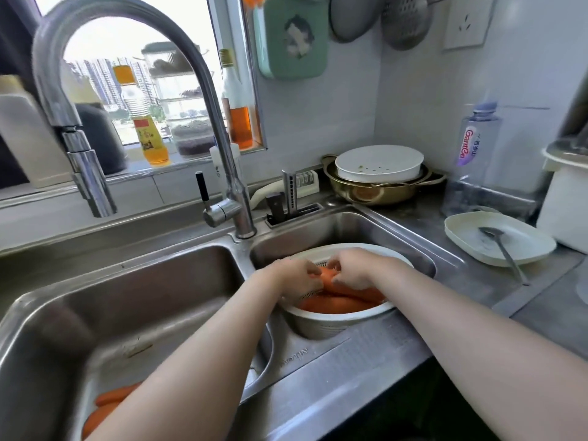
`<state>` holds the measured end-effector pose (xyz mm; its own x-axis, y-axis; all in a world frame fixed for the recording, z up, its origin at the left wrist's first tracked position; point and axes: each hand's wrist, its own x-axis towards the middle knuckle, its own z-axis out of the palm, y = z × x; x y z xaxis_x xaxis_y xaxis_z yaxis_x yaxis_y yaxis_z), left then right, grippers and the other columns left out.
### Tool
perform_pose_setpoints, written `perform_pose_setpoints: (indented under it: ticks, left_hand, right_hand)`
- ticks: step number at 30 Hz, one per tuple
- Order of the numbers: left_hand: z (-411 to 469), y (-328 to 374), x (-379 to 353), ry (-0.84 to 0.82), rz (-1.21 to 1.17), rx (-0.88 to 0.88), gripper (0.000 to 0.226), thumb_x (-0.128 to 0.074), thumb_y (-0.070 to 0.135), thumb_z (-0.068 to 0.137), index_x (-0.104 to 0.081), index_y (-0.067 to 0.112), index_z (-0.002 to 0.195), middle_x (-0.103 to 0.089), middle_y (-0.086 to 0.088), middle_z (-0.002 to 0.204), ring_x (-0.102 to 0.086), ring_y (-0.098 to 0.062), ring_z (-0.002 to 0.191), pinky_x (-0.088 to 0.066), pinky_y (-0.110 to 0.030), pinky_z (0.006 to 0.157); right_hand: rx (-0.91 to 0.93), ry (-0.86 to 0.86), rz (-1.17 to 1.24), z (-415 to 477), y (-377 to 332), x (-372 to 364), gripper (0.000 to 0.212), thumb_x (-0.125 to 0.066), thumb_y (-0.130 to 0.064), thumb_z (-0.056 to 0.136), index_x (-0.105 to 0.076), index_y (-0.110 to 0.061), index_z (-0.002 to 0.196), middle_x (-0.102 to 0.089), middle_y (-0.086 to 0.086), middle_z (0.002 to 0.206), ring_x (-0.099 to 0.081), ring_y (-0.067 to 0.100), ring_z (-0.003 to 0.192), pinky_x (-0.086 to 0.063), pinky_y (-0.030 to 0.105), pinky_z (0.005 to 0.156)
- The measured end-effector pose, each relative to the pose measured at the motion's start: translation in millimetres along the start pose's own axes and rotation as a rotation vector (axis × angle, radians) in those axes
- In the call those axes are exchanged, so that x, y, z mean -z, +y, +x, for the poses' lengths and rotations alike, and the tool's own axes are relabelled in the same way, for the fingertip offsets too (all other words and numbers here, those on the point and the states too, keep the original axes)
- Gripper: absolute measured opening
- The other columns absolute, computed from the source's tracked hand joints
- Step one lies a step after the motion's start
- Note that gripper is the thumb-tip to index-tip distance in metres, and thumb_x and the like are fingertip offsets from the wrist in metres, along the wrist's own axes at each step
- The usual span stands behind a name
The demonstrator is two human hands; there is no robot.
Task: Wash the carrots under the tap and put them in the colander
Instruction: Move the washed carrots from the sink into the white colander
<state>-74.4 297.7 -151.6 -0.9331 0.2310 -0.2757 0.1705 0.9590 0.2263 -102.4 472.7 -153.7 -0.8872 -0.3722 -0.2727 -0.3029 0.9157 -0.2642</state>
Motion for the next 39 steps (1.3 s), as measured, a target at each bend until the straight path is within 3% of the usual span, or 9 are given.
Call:
perform_pose_setpoints:
  ticks: [8,12,16,21,26,29,32,35,39]
  left_hand:
    - [-59,-57,20,0.393,-0.082,0.006,0.020,-0.063,0.030,0.096,-0.070,0.022,0.113,-0.060,0.003,0.105,-0.059,-0.022,0.105,-0.047,-0.033,0.085]
    - [-112,-109,19,0.259,-0.134,0.148,0.016,-0.066,0.031,0.096,-0.067,0.027,0.111,-0.067,0.003,0.108,-0.060,-0.018,0.096,-0.047,-0.032,0.083]
    - [-168,-154,8,0.146,-0.175,0.255,0.022,-0.065,0.035,0.099,-0.067,0.028,0.120,-0.065,0.007,0.110,-0.060,-0.014,0.102,-0.048,-0.031,0.089]
    - [-206,-202,-24,-0.091,-0.226,0.445,0.047,-0.064,0.039,0.099,-0.058,0.027,0.144,-0.062,0.004,0.141,-0.059,-0.018,0.124,-0.047,-0.037,0.109]
    - [-212,-229,-41,-0.331,-0.166,0.518,0.060,-0.064,0.049,0.097,-0.050,0.029,0.152,-0.044,0.002,0.160,-0.053,-0.023,0.137,-0.044,-0.037,0.113]
    - [-210,-233,-45,-0.474,-0.167,0.509,0.064,-0.073,0.053,0.088,-0.056,0.033,0.147,-0.058,0.000,0.148,-0.061,-0.025,0.126,-0.048,-0.043,0.111]
    - [-206,-234,-46,-0.561,-0.067,0.465,0.072,-0.080,0.043,0.087,-0.050,0.032,0.151,-0.052,0.000,0.151,-0.056,-0.028,0.130,-0.046,-0.044,0.112]
    - [-207,-232,-42,-0.512,-0.059,0.442,0.073,-0.081,0.032,0.088,-0.047,0.034,0.153,-0.050,-0.002,0.152,-0.057,-0.026,0.125,-0.050,-0.035,0.102]
    - [-212,-246,-47,-0.403,-0.273,0.475,0.059,-0.074,0.025,0.095,-0.051,0.030,0.149,-0.054,-0.011,0.143,-0.060,-0.030,0.122,-0.056,-0.037,0.093]
  right_hand:
    - [0.198,0.148,0.182,-12,-87,24,0.021,-0.067,-0.025,0.097,-0.076,-0.024,0.116,-0.070,-0.006,0.106,-0.066,0.015,0.105,-0.052,0.029,0.092]
    - [0.284,0.104,0.214,-17,-153,10,0.017,-0.066,-0.019,0.096,-0.078,-0.021,0.108,-0.074,-0.003,0.096,-0.067,0.014,0.082,-0.052,0.021,0.068]
    - [0.362,-0.078,0.160,-20,-221,-22,0.011,-0.070,-0.025,0.096,-0.075,-0.026,0.106,-0.076,0.003,0.101,-0.072,0.019,0.083,-0.057,0.027,0.062]
    - [0.370,-0.376,-0.136,-14,-285,-79,0.053,-0.069,-0.031,0.099,-0.055,-0.022,0.148,-0.061,0.004,0.142,-0.061,0.025,0.119,-0.055,0.035,0.091]
    - [0.310,-0.566,-0.288,-3,-313,-113,0.076,-0.069,-0.040,0.097,-0.031,-0.028,0.162,-0.043,0.004,0.159,-0.050,0.029,0.138,-0.053,0.038,0.100]
    - [0.289,-0.593,-0.263,1,-316,-124,0.091,-0.082,-0.051,0.083,-0.036,-0.031,0.159,-0.047,0.001,0.154,-0.055,0.028,0.132,-0.054,0.043,0.103]
    - [0.381,-0.546,-0.417,1,-318,-133,0.083,-0.088,-0.058,0.071,-0.058,-0.029,0.142,-0.063,-0.002,0.135,-0.067,0.023,0.113,-0.056,0.036,0.097]
    - [0.388,-0.496,-0.391,5,-317,-138,0.068,-0.091,-0.054,0.067,-0.068,-0.031,0.126,-0.069,-0.004,0.119,-0.071,0.022,0.100,-0.059,0.036,0.090]
    - [0.404,-0.440,-0.321,4,-311,-125,0.059,-0.085,-0.033,0.082,-0.064,-0.026,0.137,-0.068,-0.002,0.118,-0.069,0.022,0.101,-0.059,0.037,0.092]
